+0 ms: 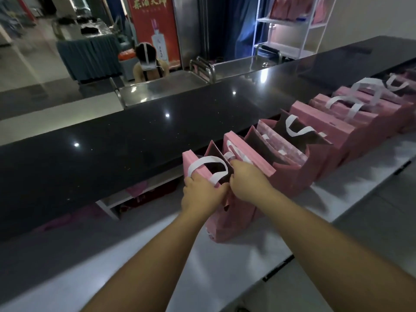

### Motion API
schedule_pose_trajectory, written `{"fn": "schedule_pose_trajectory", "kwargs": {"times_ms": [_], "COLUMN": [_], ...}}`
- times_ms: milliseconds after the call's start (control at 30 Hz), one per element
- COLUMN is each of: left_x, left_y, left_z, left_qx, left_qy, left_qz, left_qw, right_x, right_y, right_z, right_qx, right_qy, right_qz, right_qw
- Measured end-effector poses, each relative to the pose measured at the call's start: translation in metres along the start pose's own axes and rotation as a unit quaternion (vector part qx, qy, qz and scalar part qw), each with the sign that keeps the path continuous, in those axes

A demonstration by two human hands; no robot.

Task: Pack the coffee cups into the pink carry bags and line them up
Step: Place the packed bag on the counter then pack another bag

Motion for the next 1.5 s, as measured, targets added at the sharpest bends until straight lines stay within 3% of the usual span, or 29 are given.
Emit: {"fn": "schedule_pose_trajectory", "kwargs": {"times_ms": [233, 500, 633, 800, 1033, 1233, 1500], "left_x": [-0.01, 0.012, 0.032, 0.07, 0.158, 0.261, 0.383], "left_y": [-0.007, 0.022, 0.041, 0.08, 0.141, 0.199, 0.249], "left_z": [0.012, -0.002, -0.022, -0.069, -0.173, -0.312, -0.511], "left_qx": [-0.046, -0.101, -0.143, -0.203, -0.304, -0.373, -0.472], "left_qy": [0.055, 0.084, 0.111, 0.126, 0.181, 0.222, 0.285], "left_qz": [-0.01, -0.098, -0.139, -0.195, -0.234, -0.235, -0.287], "left_qw": [0.997, 0.986, 0.974, 0.951, 0.906, 0.869, 0.783], "right_x": [-0.007, -0.008, 0.005, 0.036, 0.137, 0.246, 0.38], "right_y": [-0.026, -0.038, -0.041, -0.039, -0.056, -0.085, -0.138], "right_z": [0.046, 0.064, 0.059, 0.033, -0.053, -0.179, -0.377], "right_qx": [0.06, 0.065, 0.13, 0.088, 0.108, 0.119, 0.148], "right_qy": [0.043, 0.081, 0.079, 0.13, 0.248, 0.36, 0.498], "right_qz": [-0.042, -0.041, -0.078, -0.003, -0.018, -0.033, -0.048], "right_qw": [0.996, 0.994, 0.985, 0.988, 0.962, 0.925, 0.853]}}
Point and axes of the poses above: each hand's wrist, its own z-axis towards the middle knuckle, its own y-axis out of the back of the hand, x = y × z, the point moved 6 cm from there along z, towards the middle knuckle, and after that the axes turned 11 degrees about -z, right-handed, at the moved point
